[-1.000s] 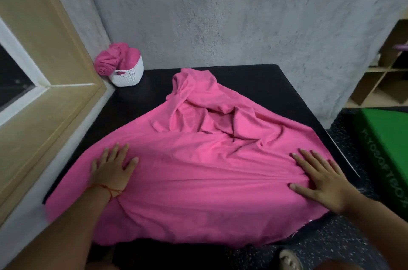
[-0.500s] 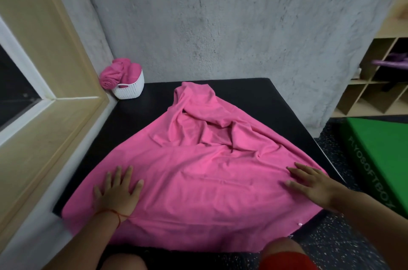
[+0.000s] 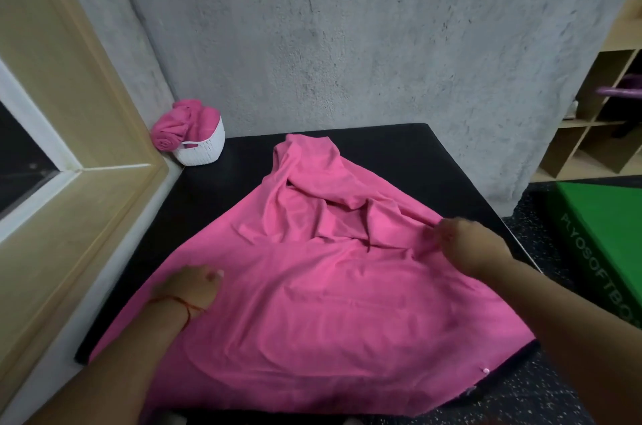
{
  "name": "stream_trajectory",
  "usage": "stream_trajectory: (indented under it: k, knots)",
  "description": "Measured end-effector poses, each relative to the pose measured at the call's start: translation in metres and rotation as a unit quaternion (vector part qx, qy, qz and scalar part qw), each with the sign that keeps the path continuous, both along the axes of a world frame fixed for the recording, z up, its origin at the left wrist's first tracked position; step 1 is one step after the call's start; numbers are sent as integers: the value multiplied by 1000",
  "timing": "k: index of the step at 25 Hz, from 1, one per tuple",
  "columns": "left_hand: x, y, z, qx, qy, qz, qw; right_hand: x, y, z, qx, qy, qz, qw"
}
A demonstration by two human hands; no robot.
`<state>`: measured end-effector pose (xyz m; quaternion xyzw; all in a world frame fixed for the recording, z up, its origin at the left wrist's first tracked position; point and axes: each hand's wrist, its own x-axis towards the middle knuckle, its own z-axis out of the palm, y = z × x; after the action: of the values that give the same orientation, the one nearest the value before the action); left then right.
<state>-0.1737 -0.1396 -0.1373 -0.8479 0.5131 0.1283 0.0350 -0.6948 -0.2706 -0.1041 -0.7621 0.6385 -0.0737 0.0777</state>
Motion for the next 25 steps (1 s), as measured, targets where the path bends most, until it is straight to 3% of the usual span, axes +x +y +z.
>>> stream_trajectory:
  k: [3,6,8,13,16,19,21,23,25]
  knots:
    - [-18,-62,24,-134,54,-5,989,49,-49,-2,-32,-161,-25,986]
    - [-39,-130,31,-283,112,16,952,99,-103,-8,-36,-251,-38,967]
    - [-46,-180,26,-319,147,14,936,131,-145,-14,-27,-296,-51,953]
    - [-48,-265,-7,-329,269,78,902,188,-199,-41,-24,-284,-60,957]
    - [-36,-275,-24,-337,235,93,907,198,-204,-58,-43,-221,-39,973]
    - [-25,-265,-27,-342,256,57,903,201,-205,-62,-66,-237,-31,969]
    - [-18,-260,-22,-365,296,71,880,196,-204,-61,-116,-274,-56,953]
    - [4,-260,-15,-423,265,154,853,190,-205,-55,-155,-309,-83,935]
    - [41,-256,-15,-465,172,231,838,186,-208,-51,-159,-340,-113,920]
